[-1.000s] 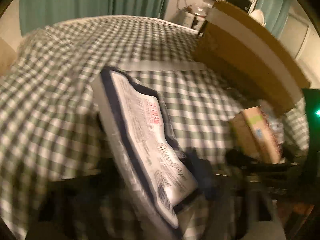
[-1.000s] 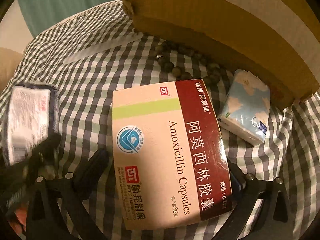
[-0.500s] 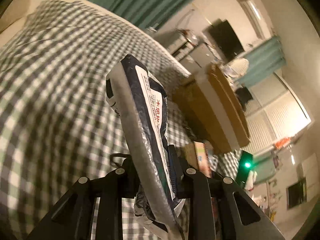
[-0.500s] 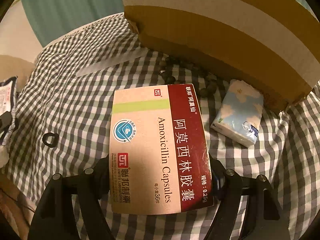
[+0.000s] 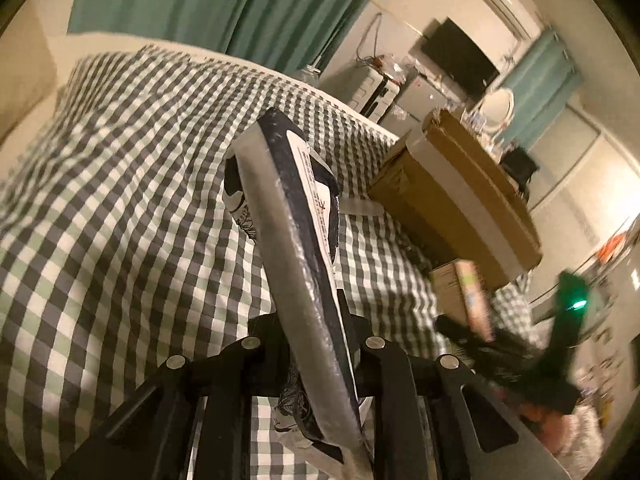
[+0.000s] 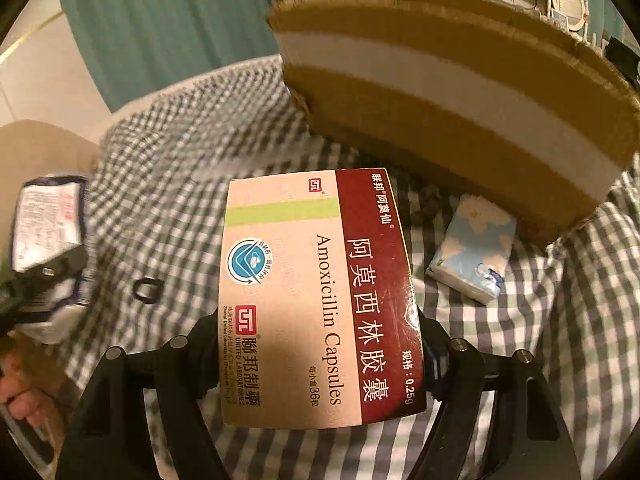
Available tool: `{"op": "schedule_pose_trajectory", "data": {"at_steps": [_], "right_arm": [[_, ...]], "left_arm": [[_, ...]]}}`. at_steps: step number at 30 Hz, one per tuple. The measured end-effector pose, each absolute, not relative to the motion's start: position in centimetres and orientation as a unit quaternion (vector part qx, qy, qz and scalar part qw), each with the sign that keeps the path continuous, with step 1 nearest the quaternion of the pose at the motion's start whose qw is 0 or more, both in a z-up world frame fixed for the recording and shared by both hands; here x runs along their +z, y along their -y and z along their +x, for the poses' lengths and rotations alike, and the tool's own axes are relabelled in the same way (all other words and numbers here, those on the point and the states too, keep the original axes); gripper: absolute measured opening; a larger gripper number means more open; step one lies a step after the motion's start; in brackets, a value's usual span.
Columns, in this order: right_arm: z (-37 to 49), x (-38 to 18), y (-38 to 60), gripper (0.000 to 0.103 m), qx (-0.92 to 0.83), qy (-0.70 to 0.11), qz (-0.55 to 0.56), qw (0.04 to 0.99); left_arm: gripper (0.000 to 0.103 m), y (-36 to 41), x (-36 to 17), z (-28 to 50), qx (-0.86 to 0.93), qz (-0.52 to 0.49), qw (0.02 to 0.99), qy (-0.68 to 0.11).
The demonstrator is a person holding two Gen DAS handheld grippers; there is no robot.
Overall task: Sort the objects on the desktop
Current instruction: 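Lift the snack packet and Amoxicillin box and carry them over the box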
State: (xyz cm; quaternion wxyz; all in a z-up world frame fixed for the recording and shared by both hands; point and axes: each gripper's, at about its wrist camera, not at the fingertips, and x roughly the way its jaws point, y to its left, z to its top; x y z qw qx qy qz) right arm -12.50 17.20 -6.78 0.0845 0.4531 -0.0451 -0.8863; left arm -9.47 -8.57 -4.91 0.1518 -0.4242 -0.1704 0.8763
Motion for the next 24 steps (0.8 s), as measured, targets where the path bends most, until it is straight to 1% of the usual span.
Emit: {"op": "schedule_pose_trajectory", "data": {"at_steps": [6, 8, 15, 21, 24], "right_arm": [[-8.6, -3.0, -16.9, 0.075, -0.899, 0.070, 0.421, 0.097], [-7.6, -1.5, -16.7, 0.075, -0.903, 0.068, 0.413, 0.092], [-6.2, 3.7, -17.8, 0.075, -0.924, 0.055, 0.366, 0.095], [-8.2, 9.3, -21.7, 0.075, -0.948, 0.046, 0.307, 0.066], [-10.5, 10.7, -24.1, 0.075, -0.952, 0.058, 0.297, 0.048]], "left_arm": [[0.018, 4.3, -3.0, -8.3, 0.893, -0.412, 0.149, 0.099], [0.018, 2.9, -1.9, -7.9, 0.899, -0.403, 0.153, 0.075], [0.018, -1.2, 3.4, -8.2, 0.912, -0.368, 0.178, 0.041], [0.018, -5.7, 9.1, -10.8, 0.919, -0.329, 0.219, 0.017], [0.018, -8.6, 11.6, -13.2, 0.921, -0.310, 0.238, -0.002]]}}
